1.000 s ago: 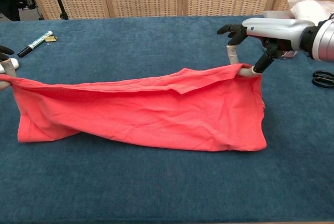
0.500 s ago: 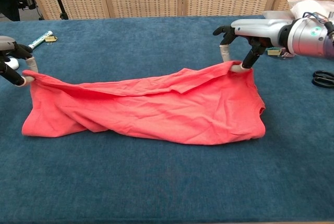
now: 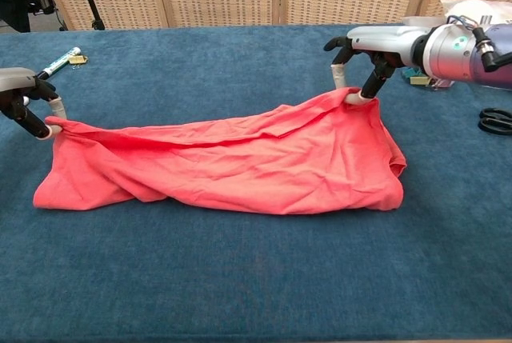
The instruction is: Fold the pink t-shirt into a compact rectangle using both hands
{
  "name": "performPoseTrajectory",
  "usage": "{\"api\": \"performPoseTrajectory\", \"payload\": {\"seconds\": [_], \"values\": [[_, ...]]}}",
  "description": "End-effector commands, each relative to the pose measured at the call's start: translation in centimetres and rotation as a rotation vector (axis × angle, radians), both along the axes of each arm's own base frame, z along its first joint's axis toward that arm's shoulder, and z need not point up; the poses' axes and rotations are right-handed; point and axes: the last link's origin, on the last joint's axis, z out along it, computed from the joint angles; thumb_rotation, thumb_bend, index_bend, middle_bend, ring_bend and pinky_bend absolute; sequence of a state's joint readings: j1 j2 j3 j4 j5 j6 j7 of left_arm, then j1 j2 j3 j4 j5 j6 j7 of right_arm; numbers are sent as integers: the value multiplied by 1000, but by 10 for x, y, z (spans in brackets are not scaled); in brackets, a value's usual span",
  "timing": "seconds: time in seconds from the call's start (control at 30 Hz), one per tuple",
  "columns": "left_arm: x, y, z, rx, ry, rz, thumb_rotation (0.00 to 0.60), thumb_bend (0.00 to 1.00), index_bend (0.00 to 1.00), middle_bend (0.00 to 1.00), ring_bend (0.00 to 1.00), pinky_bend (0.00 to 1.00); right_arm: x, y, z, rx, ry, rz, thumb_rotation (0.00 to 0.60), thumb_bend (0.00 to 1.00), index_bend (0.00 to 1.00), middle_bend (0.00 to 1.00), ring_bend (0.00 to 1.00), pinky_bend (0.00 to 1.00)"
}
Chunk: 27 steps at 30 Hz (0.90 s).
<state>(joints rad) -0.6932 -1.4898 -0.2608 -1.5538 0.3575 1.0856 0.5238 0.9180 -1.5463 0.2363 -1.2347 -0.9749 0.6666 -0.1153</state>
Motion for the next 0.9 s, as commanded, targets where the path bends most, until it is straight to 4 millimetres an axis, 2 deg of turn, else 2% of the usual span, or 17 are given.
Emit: {"api": "performPoseTrajectory", "payload": {"seconds": [0.03,0.37,0.43,0.53,0.6,0.67,0.9], "values": [[-1,3,-6,4,11,10,600,522,745,0,0,0,0,-5,1,-10,-3,-10,600,489,654,0,0,0],[-4,8,-13,19,34,15,600,518,742,0,0,0,-3,-10,2,-21,2,-24,600,492,656,0,0,0],[-4,9,-14,30,35,15,600,504,664,0,0,0,-4,-11,2,-24,2,-27,600,492,656,0,0,0],[-5,9,-15,31,33,7,600,467,279,0,0,0,-5,-12,2,-26,3,-31,600,493,656,0,0,0],[-5,10,-15,32,32,2,600,449,74,0,0,0,-6,-12,1,-26,6,-33,600,492,656,0,0,0],[-5,10,-15,37,26,-1,600,436,2,0,0,0,-7,-12,1,-25,8,-37,600,492,656,0,0,0],[-6,8,-9,60,18,-4,600,407,0,0,0,0,-11,-12,-2,-24,15,-46,600,491,656,0,0,0]]}}
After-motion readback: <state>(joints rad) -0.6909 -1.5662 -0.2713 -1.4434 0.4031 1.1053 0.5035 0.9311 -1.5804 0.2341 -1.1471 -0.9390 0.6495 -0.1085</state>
